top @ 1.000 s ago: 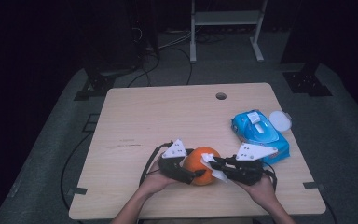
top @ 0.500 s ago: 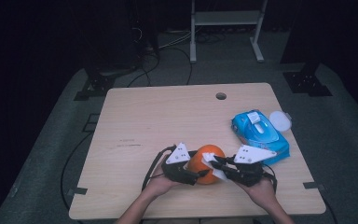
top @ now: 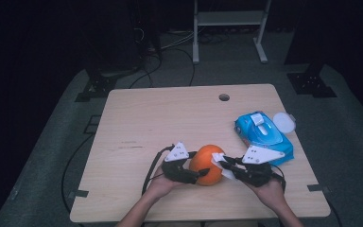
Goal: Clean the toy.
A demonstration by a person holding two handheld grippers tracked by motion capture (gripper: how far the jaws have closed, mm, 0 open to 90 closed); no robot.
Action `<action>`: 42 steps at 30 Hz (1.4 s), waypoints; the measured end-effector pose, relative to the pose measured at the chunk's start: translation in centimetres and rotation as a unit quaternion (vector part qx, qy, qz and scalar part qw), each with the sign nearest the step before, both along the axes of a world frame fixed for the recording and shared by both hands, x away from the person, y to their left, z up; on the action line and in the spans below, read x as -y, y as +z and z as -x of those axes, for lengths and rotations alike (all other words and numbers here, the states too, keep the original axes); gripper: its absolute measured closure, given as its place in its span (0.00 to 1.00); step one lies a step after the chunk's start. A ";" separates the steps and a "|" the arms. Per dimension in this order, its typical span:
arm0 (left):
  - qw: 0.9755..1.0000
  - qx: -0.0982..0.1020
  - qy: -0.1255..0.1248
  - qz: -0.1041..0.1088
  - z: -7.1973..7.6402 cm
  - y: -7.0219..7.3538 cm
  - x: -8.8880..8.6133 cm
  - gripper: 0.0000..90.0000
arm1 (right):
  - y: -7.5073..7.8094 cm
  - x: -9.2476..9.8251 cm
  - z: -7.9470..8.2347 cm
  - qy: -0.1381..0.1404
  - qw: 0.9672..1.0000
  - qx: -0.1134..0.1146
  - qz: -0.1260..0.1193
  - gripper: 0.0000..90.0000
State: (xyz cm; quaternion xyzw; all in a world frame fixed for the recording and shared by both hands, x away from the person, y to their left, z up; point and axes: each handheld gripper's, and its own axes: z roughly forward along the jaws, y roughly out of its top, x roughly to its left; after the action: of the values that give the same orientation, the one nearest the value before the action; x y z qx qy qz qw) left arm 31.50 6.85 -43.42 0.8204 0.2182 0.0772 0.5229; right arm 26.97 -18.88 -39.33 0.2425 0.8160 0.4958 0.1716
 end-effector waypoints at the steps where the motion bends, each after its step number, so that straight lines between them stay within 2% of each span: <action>1: 1.000 0.006 -0.004 -0.004 0.2 0.0 0.2 0.30 | 0.1 -0.4 0.2 0.008 1.000 0.003 0.003 0.89; 4: 0.999 0.040 -0.024 -0.027 0.9 0.1 0.8 0.30 | 0.3 -1.7 0.6 0.027 0.999 0.012 0.014 0.89; 5: 0.998 0.051 -0.029 -0.032 1.2 0.1 0.9 0.31 | 0.4 -1.7 0.6 0.025 0.999 0.014 0.016 0.89; 7: 0.996 0.070 -0.041 -0.041 1.7 0.0 1.2 0.31 | 0.7 -1.3 0.3 0.019 1.000 0.011 0.003 0.89; 9: 0.994 0.083 -0.048 -0.047 1.9 0.0 1.4 0.31 | 0.8 -0.4 -0.1 0.000 1.000 0.016 -0.004 0.89; 12: 0.995 0.080 -0.053 -0.039 1.9 -0.1 1.5 0.30 | 0.7 1.0 -0.7 -0.021 1.000 0.003 -0.013 0.89; 13: 0.995 0.078 -0.057 -0.038 1.9 -0.1 1.6 0.29 | 0.6 1.2 -0.8 -0.020 1.000 -0.004 -0.018 0.89; 15: 0.993 0.081 -0.070 -0.050 2.1 -0.1 2.1 0.27 | 0.6 0.8 -0.4 -0.012 1.000 -0.006 -0.012 0.89; 18: 0.991 0.095 -0.077 -0.053 2.5 -0.3 2.2 0.25 | 0.7 -0.5 0.3 0.016 1.000 0.009 0.001 0.88; 21: 0.992 0.092 -0.070 -0.047 2.2 -0.2 1.8 0.25 | 0.9 -0.5 0.2 0.015 1.000 0.013 0.007 0.89; 23: 0.994 0.082 -0.055 -0.035 1.8 0.0 1.6 0.22 | 0.9 0.4 -0.4 -0.004 1.000 0.008 0.004 0.89; 26: 0.996 0.069 -0.044 -0.038 1.5 -0.2 2.0 0.15 | 0.4 1.4 -0.8 -0.007 1.000 -0.015 -0.010 0.89; 28: 0.996 0.069 -0.047 -0.037 1.5 -0.3 2.0 0.17 | 0.3 1.1 -0.6 -0.004 1.000 -0.008 -0.001 0.89; 31: 0.993 0.085 -0.065 -0.051 1.9 -0.3 2.0 0.25 | 0.6 -0.1 0.1 0.013 1.000 -0.004 0.003 0.89; 34: 0.988 0.113 -0.082 -0.073 2.7 -0.5 2.2 0.27 | 0.6 -1.4 0.6 0.043 0.999 -0.001 0.014 0.89; 35: 0.986 0.120 -0.083 -0.077 2.8 -0.5 2.3 0.27 | 0.6 -1.6 0.7 0.043 0.999 0.001 0.020 0.89; 36: 0.986 0.120 -0.082 -0.076 2.8 -0.5 2.2 0.27 | 0.7 -1.4 0.5 0.042 0.999 0.002 0.019 0.89; 39: 0.988 0.118 -0.081 -0.066 2.6 -0.5 2.1 0.28 | 0.8 0.1 -0.1 0.019 1.000 0.001 0.012 0.89; 42: 0.986 0.126 -0.087 -0.069 2.8 -0.6 2.3 0.27 | 0.6 1.8 -0.8 -0.011 1.000 -0.010 0.006 0.89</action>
State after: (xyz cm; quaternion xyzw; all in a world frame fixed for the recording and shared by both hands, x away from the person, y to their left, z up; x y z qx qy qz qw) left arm 28.67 4.51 -44.01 0.8542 0.0722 0.1494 0.4927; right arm 27.77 -20.68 -38.69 0.2554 0.8179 0.4868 0.1699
